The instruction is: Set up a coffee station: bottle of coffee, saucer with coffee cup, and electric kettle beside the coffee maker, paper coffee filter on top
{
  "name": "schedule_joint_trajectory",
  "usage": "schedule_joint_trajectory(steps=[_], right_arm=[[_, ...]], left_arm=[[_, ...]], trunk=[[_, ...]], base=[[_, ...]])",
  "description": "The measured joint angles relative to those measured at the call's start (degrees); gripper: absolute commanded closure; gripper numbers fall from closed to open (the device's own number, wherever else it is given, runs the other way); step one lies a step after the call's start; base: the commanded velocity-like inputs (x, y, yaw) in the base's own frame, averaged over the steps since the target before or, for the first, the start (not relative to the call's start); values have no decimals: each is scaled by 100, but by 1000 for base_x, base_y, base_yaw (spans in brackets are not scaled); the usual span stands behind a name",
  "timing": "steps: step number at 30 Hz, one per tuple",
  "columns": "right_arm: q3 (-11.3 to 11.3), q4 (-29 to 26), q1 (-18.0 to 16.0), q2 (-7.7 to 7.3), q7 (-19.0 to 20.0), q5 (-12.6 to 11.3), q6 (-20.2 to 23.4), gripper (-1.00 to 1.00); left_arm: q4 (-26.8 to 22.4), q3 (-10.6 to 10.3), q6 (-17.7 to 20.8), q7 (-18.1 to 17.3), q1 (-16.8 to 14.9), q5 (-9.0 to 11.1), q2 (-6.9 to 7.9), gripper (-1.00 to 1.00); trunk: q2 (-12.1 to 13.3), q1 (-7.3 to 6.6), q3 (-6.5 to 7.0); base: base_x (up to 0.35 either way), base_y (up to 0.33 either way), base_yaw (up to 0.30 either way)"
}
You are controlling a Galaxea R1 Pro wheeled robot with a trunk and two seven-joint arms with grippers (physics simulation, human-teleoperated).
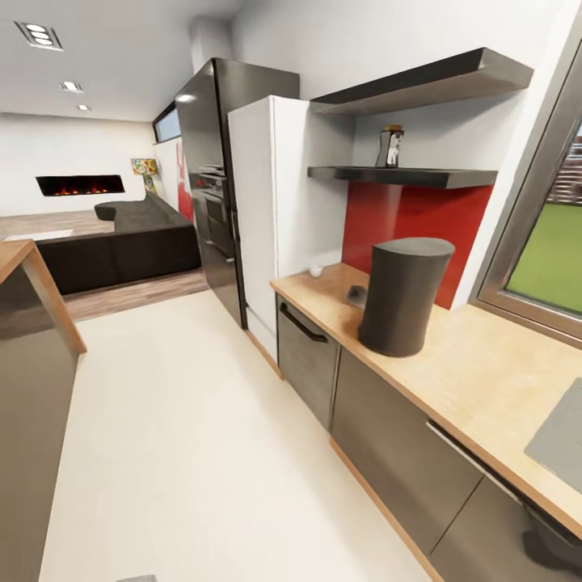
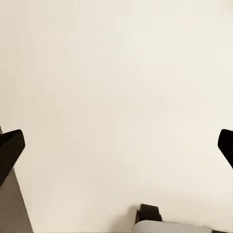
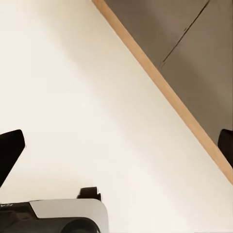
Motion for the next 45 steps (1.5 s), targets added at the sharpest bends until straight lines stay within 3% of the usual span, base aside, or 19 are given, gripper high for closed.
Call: schedule_joint_trajectory(steps=[45], right_arm=[[12, 211, 0, -5, -4, 5, -9, -100]], left_arm=[[3, -9, 0, 0, 0, 0, -9, -100]], trunk=[[0, 0, 0]], base=[[305, 189, 0]])
